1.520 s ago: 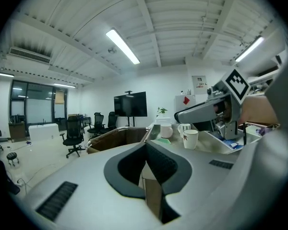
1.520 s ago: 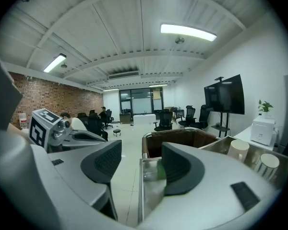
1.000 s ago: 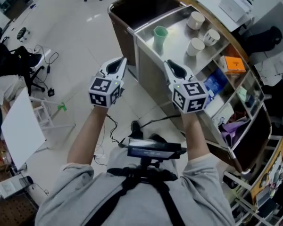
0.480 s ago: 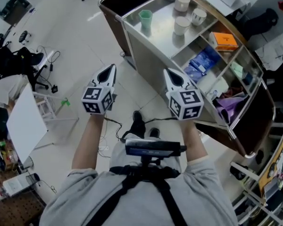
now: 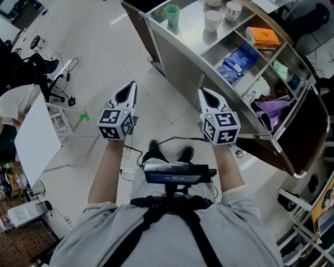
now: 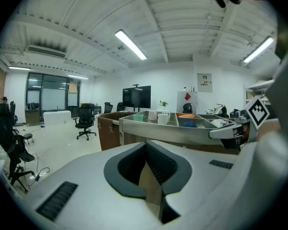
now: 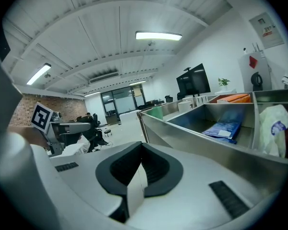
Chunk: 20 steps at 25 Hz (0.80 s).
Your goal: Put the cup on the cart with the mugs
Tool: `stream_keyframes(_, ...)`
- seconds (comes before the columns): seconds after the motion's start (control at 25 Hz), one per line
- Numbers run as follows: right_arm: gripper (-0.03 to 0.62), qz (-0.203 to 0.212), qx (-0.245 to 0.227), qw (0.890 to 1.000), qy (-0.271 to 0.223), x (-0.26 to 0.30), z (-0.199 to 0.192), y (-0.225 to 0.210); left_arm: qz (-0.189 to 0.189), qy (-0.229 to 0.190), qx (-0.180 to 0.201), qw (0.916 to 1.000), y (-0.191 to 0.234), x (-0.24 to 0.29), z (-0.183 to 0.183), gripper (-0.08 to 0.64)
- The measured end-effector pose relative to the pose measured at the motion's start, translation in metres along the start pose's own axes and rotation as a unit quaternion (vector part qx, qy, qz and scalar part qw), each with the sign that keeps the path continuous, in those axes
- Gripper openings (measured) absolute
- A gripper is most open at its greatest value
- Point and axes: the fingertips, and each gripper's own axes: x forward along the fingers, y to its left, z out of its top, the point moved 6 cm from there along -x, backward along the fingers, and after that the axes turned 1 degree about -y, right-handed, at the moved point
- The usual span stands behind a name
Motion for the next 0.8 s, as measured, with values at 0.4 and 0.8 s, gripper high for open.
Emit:
stream_keyframes(0.4,0.002,-0.035,0.008,0.999,0.008,0.005,-0.018,0.021,-0.027,0.007,-0.003,0.9996,0.024,-0.012,-0.018,0.002)
stream_keyframes(0.8,0.002,-0.057,0.009,0.998,0.015,0.015,-0.019,0.051,-0.049,0.01,-0.01,0.9987,0.057,-0.027,-0.032,0.002)
